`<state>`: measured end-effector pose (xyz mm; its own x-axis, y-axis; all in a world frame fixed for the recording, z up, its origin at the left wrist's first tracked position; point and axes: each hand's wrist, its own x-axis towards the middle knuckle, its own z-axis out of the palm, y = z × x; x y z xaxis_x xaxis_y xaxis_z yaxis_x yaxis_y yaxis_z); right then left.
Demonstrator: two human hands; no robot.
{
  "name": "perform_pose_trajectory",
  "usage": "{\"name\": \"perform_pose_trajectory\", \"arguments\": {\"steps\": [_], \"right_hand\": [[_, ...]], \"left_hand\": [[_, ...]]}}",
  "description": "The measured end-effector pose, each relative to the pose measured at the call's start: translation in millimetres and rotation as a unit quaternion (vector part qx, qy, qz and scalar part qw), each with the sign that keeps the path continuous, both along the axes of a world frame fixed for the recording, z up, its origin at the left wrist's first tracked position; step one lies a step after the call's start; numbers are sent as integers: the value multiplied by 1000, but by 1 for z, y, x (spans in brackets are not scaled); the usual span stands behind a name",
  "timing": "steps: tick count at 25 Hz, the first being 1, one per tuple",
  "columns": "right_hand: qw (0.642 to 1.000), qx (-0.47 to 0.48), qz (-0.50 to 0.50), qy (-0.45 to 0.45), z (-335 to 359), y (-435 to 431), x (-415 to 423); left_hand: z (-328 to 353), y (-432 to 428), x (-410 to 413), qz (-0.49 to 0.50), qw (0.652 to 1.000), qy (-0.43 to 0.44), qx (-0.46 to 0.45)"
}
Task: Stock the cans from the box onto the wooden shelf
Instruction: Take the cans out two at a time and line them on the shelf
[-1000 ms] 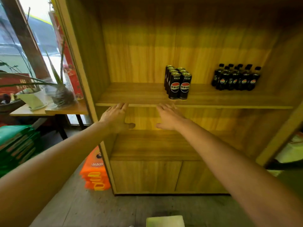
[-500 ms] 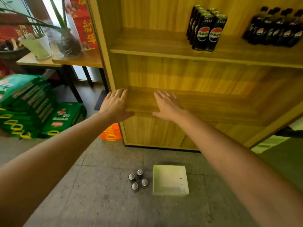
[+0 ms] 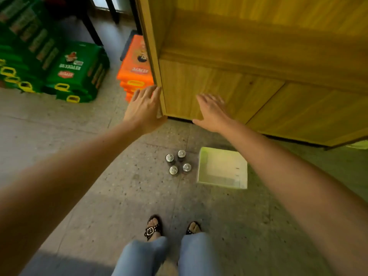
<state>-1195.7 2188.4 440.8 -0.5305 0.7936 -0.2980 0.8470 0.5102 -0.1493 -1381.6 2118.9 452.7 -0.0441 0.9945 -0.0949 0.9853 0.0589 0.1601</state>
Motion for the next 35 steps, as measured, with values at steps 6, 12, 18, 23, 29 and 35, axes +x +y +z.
{"name": "perform_pose_trajectory", "arguments": {"steps": [6, 12, 18, 23, 29, 35], "right_hand": [[1000, -15, 7, -11, -202, -3, -8], [996, -71, 17, 50, -409, 4, -5], [974, -161, -20, 159, -542, 10, -4], [936, -218, -115, 253, -589, 16, -9], [898, -248, -176, 317, -604, 21, -20], [875, -254, -205, 357, -571, 19, -23]], "left_hand": [[-210, -9, -9, 2, 998, -24, -49], [-426, -9, -10, -15, 988, -107, -106], [-547, -13, -25, 23, 980, -159, -120], [-591, -13, -23, 147, 933, -308, -114], [-619, -10, -7, 252, 841, -473, -71], [-587, 0, -6, 232, 855, -462, -37]]}}
